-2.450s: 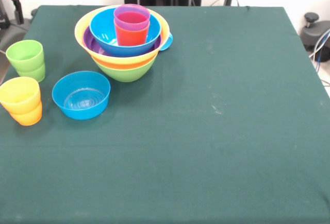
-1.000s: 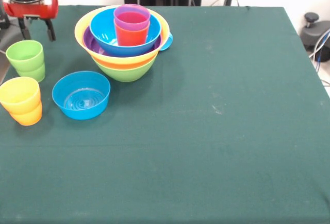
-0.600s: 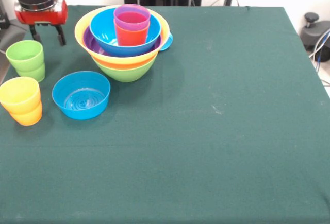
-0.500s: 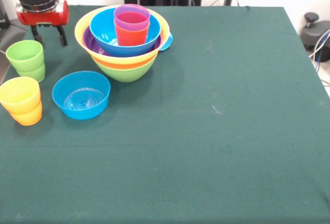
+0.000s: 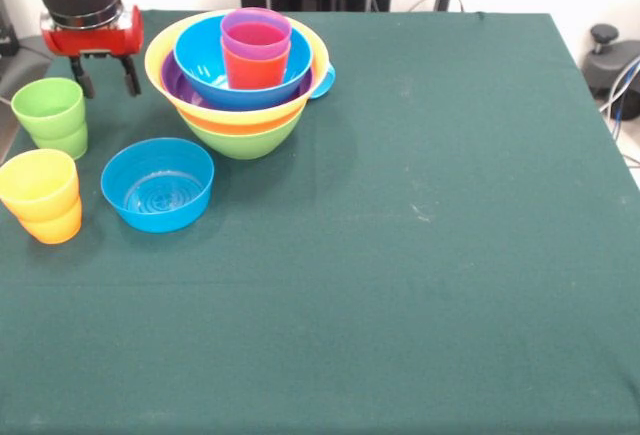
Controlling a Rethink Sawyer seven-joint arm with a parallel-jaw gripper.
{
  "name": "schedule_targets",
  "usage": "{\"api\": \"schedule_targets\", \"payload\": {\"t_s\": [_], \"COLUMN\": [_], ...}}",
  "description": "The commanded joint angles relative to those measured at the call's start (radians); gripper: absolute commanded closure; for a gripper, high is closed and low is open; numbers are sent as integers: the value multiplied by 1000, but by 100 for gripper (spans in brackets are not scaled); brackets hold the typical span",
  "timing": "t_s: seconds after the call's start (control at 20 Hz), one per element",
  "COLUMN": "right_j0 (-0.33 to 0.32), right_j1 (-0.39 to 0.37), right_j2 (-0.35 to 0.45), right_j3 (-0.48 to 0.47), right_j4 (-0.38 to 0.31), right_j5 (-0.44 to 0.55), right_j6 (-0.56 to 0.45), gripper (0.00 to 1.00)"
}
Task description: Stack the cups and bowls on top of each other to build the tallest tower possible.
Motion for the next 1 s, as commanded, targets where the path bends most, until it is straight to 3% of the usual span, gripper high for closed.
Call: {"api": "schedule_targets", "payload": {"t_s": [0.05,1.0], "right_j0": [29,27], "right_j1": [-29,-135], "right_j2": [64,94], "right_j3": [-39,12], "right_j4": [-32,16], "right_j5": [45,127], "right_j6": [-230,-233], "gripper": [0,0]}}
